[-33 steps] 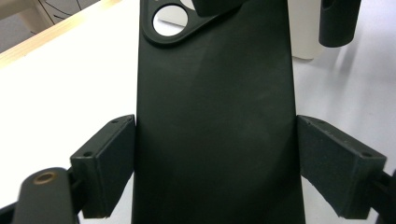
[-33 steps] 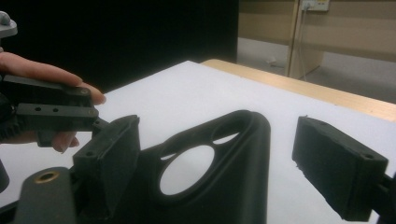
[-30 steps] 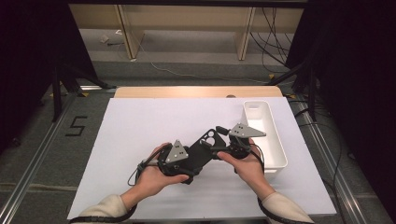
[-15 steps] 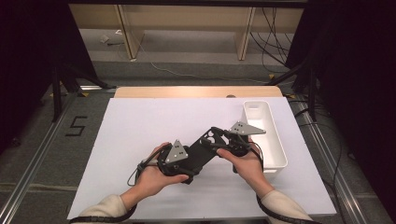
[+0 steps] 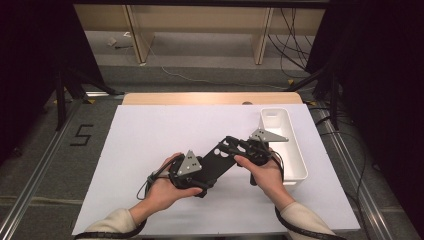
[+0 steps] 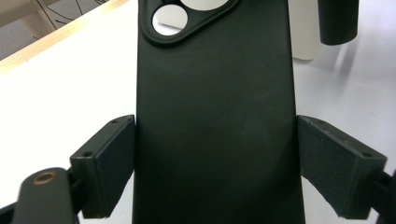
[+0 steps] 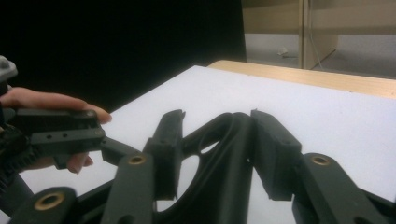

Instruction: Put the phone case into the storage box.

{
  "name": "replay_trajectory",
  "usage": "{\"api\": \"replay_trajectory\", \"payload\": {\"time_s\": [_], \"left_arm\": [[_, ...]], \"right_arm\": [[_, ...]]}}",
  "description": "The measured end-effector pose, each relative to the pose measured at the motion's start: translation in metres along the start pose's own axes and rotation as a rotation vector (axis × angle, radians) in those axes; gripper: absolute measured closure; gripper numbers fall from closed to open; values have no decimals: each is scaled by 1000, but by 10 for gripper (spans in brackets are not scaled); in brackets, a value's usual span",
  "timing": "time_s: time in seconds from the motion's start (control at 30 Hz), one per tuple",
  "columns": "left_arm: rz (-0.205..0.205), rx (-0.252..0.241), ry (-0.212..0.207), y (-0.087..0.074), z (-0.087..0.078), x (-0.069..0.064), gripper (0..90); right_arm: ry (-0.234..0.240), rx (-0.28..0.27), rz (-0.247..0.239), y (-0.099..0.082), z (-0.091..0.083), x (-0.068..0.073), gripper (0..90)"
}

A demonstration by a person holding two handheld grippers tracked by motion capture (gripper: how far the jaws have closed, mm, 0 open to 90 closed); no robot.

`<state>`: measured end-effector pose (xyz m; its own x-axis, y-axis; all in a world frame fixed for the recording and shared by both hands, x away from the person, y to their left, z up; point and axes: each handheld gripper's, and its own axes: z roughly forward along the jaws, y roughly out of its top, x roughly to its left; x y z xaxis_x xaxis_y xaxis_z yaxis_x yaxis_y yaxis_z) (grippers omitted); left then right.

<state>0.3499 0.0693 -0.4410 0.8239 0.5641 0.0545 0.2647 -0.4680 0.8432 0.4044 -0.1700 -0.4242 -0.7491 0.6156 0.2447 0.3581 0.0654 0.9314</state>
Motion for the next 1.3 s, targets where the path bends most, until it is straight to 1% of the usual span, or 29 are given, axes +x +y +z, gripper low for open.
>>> {"api": "replay_trajectory", "payload": {"time_s": [0.2,0.3,0.43,0.53,0.57,0.6,0.63,0.67,0.7,0.73,0.77,0.8,0.87,0.9,0.93,0.97,1.07,1.1,1.3], "left_arm": [[17,-1,4,0,0,-1,149],[24,1,6,0,0,-2,147],[39,3,16,0,0,-3,145],[65,1,32,0,1,-5,141],[71,-6,34,1,1,-5,140],[71,-6,34,1,1,-5,139],[47,-37,38,2,-1,-5,211],[39,-46,31,3,-2,-3,210],[40,-51,36,3,-3,-3,156],[36,-59,37,4,-4,-2,154],[30,-61,32,3,-5,0,153],[29,-62,30,3,-5,0,152],[23,-60,24,2,-5,2,152],[13,-62,13,1,-5,3,152],[10,-62,10,1,-6,3,152],[7,-63,4,0,-6,4,152],[3,-67,-10,-1,-7,6,153],[1,-69,-14,-1,-8,7,155],[-8,-79,-11,-2,-12,12,157]], "right_arm": [[4,-15,21,3,-3,2,641],[7,-26,24,5,-4,4,672],[11,-28,35,8,-6,8,701],[35,-44,54,13,-8,13,743],[47,-52,61,14,-9,15,756],[47,-52,61,14,-9,15,756],[70,-56,63,20,-11,21,780],[75,-58,51,21,-11,23,780],[40,-48,-8,23,-13,26,780],[38,-50,-25,25,-14,26,781],[57,-53,1,26,-15,26,780],[56,-61,4,27,-16,25,780],[39,-51,-23,29,-18,25,780],[35,-45,-30,29,-18,24,780],[47,-44,-25,29,-18,22,780],[46,-42,-27,29,-19,22,780],[41,-29,-53,30,-20,21,780],[47,-24,-58,31,-21,20,780],[45,-5,-103,35,-24,19,779]]}}
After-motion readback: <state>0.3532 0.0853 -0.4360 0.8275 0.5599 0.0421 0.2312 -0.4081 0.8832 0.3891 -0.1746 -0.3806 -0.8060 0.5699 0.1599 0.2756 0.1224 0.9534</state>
